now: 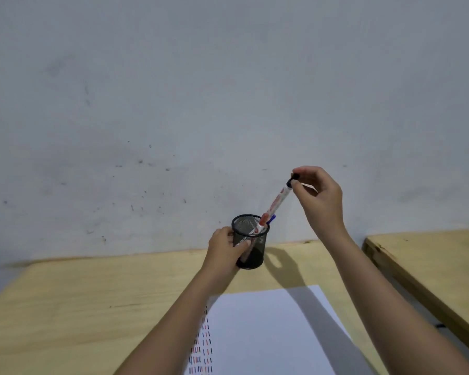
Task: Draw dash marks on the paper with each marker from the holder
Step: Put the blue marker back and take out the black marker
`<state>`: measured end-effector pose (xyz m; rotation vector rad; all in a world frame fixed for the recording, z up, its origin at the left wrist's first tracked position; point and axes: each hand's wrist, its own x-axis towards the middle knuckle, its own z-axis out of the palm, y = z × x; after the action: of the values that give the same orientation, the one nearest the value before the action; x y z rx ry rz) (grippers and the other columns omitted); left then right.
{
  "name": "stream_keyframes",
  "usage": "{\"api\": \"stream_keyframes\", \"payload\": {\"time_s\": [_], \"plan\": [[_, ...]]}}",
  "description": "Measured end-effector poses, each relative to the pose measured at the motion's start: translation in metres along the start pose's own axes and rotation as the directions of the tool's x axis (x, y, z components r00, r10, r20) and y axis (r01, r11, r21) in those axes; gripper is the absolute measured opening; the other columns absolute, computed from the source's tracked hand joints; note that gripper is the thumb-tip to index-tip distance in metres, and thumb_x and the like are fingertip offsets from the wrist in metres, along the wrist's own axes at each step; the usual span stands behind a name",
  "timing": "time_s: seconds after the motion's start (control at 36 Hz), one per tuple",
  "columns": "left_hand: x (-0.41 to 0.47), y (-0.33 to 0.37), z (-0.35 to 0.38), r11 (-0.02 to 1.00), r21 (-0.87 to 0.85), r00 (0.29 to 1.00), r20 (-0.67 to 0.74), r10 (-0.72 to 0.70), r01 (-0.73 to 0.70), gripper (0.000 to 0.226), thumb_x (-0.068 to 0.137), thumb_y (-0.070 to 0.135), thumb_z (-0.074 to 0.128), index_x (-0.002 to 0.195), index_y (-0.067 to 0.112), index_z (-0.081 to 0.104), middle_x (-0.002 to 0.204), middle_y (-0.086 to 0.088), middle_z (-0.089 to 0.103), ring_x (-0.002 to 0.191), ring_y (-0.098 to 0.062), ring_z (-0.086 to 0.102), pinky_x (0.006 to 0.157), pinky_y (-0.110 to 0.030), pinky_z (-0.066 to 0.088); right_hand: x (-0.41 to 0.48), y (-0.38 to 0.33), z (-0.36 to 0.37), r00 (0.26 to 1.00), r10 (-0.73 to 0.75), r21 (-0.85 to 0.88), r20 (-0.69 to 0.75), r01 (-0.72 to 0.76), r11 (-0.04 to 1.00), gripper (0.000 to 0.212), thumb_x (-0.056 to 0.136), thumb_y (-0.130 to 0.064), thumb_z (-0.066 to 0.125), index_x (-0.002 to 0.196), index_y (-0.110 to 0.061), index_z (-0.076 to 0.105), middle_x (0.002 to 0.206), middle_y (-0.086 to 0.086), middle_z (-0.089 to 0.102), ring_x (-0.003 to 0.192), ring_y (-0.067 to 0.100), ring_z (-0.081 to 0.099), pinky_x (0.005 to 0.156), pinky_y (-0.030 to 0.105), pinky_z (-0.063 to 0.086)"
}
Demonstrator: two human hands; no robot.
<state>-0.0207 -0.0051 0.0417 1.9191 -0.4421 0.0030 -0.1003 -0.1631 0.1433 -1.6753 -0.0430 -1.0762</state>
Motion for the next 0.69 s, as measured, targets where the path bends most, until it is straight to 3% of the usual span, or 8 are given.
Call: {"api": "stream_keyframes", "payload": {"time_s": [0.06,0.11,0.19,0.28,0.42,0.5,0.61,0.69], "plan": [[-0.005,0.017,-0.007,0.998,0.027,0.998,-0.027,0.056,-0.055,0.031,0.081,0.021,0.069,0.108,0.011,0.057,0.097,0.004,0.051,0.092,-0.013,0.053,0.076,-0.012,0.045,0.000,-0.016,-0.003,0.999,-0.043,0.000,0.010,0.043,0.999,0.022,0.083,0.004,0.058,0.092,-0.014,0.065,0.089,-0.001,0.066,0.086,0.017,0.068,0.080,0.022,0.054],[-0.012,0.037,-0.016,0.994,0.017,0.994,-0.029,0.105,-0.104,0.048,0.080,0.027,0.070,0.121,0.010,0.053,0.112,0.000,0.049,0.100,-0.014,0.051,0.085,-0.025,0.045,-0.002,-0.031,-0.005,0.997,-0.074,-0.007,0.032,0.074,0.997,0.021,0.082,0.004,0.058,0.093,-0.014,0.066,0.090,0.000,0.067,0.088,0.018,0.067,0.081,0.022,0.054],[-0.026,0.072,-0.028,0.974,-0.060,0.976,-0.019,0.218,-0.219,0.052,0.080,0.025,0.070,0.126,0.010,0.052,0.118,-0.002,0.052,0.102,-0.013,0.053,0.083,-0.018,0.044,-0.009,-0.050,-0.003,0.992,-0.097,-0.009,0.082,0.098,0.995,0.022,0.081,0.004,0.059,0.091,-0.014,0.066,0.089,0.000,0.067,0.087,0.018,0.067,0.078,0.019,0.053],[-0.042,0.098,-0.037,0.945,-0.123,0.952,0.012,0.307,-0.304,0.047,0.079,0.020,0.072,0.123,0.014,0.056,0.109,-0.004,0.061,0.094,-0.011,0.059,0.078,-0.014,0.049,-0.020,-0.064,0.002,0.984,-0.099,0.002,0.146,0.100,0.995,0.025,0.080,0.005,0.060,0.087,-0.019,0.065,0.087,-0.005,0.067,0.083,0.012,0.067,0.076,0.018,0.052],[-0.066,0.116,-0.050,0.919,-0.038,0.919,0.005,0.393,-0.393,0.021,0.081,0.020,0.069,0.101,0.015,0.068,0.092,-0.004,0.069,0.079,-0.007,0.063,0.069,-0.011,0.050,-0.040,-0.078,0.012,0.970,-0.106,0.008,0.217,0.107,0.994,0.030,0.079,0.004,0.060,0.083,-0.025,0.064,0.087,-0.008,0.068,0.080,0.007,0.066,0.074,0.017,0.053],[-0.077,0.111,-0.057,0.926,-0.031,0.926,-0.030,0.376,-0.377,0.008,0.082,0.019,0.068,0.087,0.013,0.069,0.087,-0.005,0.071,0.079,-0.013,0.065,0.072,-0.019,0.051,-0.052,-0.083,0.018,0.966,-0.088,0.033,0.244,0.082,0.996,0.027,0.079,0.005,0.059,0.085,-0.020,0.065,0.086,-0.006,0.068,0.081,0.007,0.066,0.073,0.016,0.053],[-0.088,0.098,-0.065,0.945,-0.052,0.946,-0.066,0.318,-0.321,0.012,0.079,0.020,0.070,0.085,0.009,0.070,0.085,-0.008,0.073,0.080,-0.018,0.068,0.077,-0.032,0.054,-0.067,-0.080,0.025,0.953,-0.025,0.059,0.301,0.007,0.998,0.023,0.084,0.000,0.059,0.094,-0.021,0.064,0.093,-0.001,0.070,0.088,0.008,0.067,0.067,0.014,0.050],[-0.095,0.088,-0.073,0.953,-0.157,0.962,-0.132,0.241,-0.260,0.014,0.078,0.019,0.071,0.083,0.007,0.069,0.081,-0.009,0.072,0.080,-0.021,0.070,0.080,-0.036,0.057,-0.080,-0.068,0.026,0.935,0.085,0.033,0.345,-0.103,0.994,0.016,0.087,-0.011,0.062,0.097,-0.022,0.063,0.095,0.003,0.070,0.088,0.010,0.067,0.071,0.019,0.052]]}}
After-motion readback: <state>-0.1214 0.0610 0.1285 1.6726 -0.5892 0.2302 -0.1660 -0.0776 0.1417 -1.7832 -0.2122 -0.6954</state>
